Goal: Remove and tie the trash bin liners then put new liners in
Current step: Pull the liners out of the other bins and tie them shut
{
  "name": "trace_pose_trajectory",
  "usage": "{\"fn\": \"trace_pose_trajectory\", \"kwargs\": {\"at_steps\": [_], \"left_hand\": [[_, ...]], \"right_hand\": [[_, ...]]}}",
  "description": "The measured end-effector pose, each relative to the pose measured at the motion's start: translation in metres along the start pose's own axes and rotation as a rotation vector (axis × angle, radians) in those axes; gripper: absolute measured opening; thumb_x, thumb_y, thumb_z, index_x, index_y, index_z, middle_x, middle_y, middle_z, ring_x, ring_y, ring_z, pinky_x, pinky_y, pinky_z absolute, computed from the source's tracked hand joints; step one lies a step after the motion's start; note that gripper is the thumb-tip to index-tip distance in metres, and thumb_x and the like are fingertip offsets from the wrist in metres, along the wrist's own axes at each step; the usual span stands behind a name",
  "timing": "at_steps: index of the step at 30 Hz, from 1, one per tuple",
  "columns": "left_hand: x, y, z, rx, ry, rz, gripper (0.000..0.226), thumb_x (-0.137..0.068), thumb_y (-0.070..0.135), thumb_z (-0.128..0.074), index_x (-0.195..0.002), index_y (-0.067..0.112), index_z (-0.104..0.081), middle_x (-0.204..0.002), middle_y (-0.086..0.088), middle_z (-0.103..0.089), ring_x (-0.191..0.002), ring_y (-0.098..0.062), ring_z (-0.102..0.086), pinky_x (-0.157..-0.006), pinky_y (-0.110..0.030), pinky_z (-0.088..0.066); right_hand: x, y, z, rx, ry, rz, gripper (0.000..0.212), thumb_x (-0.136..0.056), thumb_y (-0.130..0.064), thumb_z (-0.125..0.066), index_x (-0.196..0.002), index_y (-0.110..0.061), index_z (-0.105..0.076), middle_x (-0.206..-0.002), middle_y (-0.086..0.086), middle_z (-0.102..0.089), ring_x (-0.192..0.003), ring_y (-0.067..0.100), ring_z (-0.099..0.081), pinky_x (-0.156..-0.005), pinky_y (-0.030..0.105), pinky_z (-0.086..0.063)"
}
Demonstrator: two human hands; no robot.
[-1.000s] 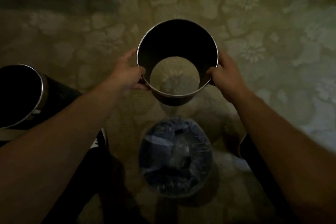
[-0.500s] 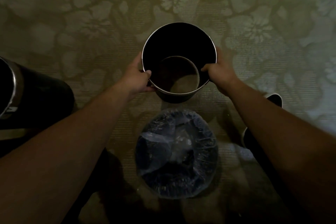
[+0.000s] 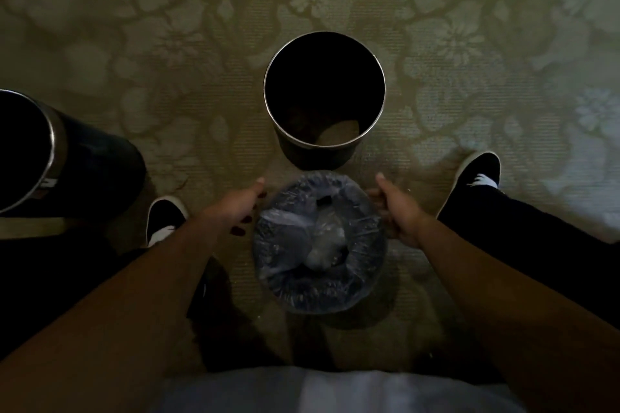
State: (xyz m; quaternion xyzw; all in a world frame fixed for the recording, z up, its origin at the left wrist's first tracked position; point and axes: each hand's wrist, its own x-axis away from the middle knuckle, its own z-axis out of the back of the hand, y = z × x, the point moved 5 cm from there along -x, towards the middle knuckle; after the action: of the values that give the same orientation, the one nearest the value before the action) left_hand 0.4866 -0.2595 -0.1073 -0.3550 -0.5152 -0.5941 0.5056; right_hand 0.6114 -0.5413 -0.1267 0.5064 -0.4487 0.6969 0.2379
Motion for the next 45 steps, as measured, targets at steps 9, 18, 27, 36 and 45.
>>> {"fn": "trace_pose_trajectory", "kwargs": {"at_steps": [9, 18, 27, 36, 45], "left_hand": [[0.065, -0.026, -0.006, 0.082, -0.04, -0.025, 0.066, -0.084, 0.075, -0.055, -0.123, 0.022, -0.063, -0.121, -0.003, -0.065, -0.102, -0.025, -0.063, -0.068, -0.034, -0.051], [0.157, -0.027, 0.006, -0.327, -0.169, -0.233, 0.005, -0.087, 0.01, -0.075, -0.086, 0.01, -0.07, -0.068, 0.0, -0.07, -0.063, -0.012, -0.066, -0.055, -0.026, -0.052], [0.252, -0.015, 0.043, -0.489, 0.454, -0.733, 0.016, -0.097, 0.006, -0.054, -0.086, 0.015, -0.061, -0.084, -0.011, -0.068, -0.072, -0.026, -0.067, -0.063, -0.04, -0.06], [0.315, -0.018, 0.093, 0.1, 0.237, -0.587, 0.038, -0.102, 0.003, -0.032, -0.124, 0.02, -0.058, -0.076, -0.022, -0.069, -0.057, -0.027, -0.066, -0.046, -0.031, -0.057], [0.386, 0.008, 0.116, 0.5, -0.123, -0.933, 0.048, -0.084, -0.015, -0.051, -0.123, 0.011, -0.063, -0.13, -0.01, -0.065, -0.114, -0.024, -0.065, -0.08, -0.028, -0.06]], "right_hand": [[0.067, 0.02, 0.011, 0.16, 0.085, 0.061, 0.086, -0.066, -0.089, -0.058, -0.116, -0.021, -0.073, -0.118, 0.006, -0.071, -0.106, 0.03, -0.066, -0.097, 0.052, -0.053], [0.156, 0.0, 0.017, 0.431, 0.037, 0.216, 0.02, -0.084, -0.005, -0.074, -0.07, -0.008, -0.06, -0.064, 0.013, -0.052, -0.053, 0.019, -0.049, -0.053, 0.03, -0.039], [0.242, -0.015, 0.042, 0.735, 0.258, 0.504, 0.015, -0.091, -0.01, -0.07, -0.085, 0.003, -0.069, -0.082, 0.021, -0.066, -0.078, 0.03, -0.063, -0.071, 0.039, -0.052], [0.313, -0.034, 0.083, 0.145, 0.283, 0.523, 0.025, -0.1, -0.001, -0.042, -0.117, -0.011, -0.057, -0.073, 0.019, -0.07, -0.036, 0.015, -0.054, -0.036, 0.02, -0.039], [0.379, -0.073, 0.073, -0.643, -0.227, 0.76, 0.05, -0.081, 0.007, -0.04, -0.124, -0.012, -0.057, -0.128, -0.006, -0.068, -0.112, 0.023, -0.071, -0.065, 0.027, -0.044]]}}
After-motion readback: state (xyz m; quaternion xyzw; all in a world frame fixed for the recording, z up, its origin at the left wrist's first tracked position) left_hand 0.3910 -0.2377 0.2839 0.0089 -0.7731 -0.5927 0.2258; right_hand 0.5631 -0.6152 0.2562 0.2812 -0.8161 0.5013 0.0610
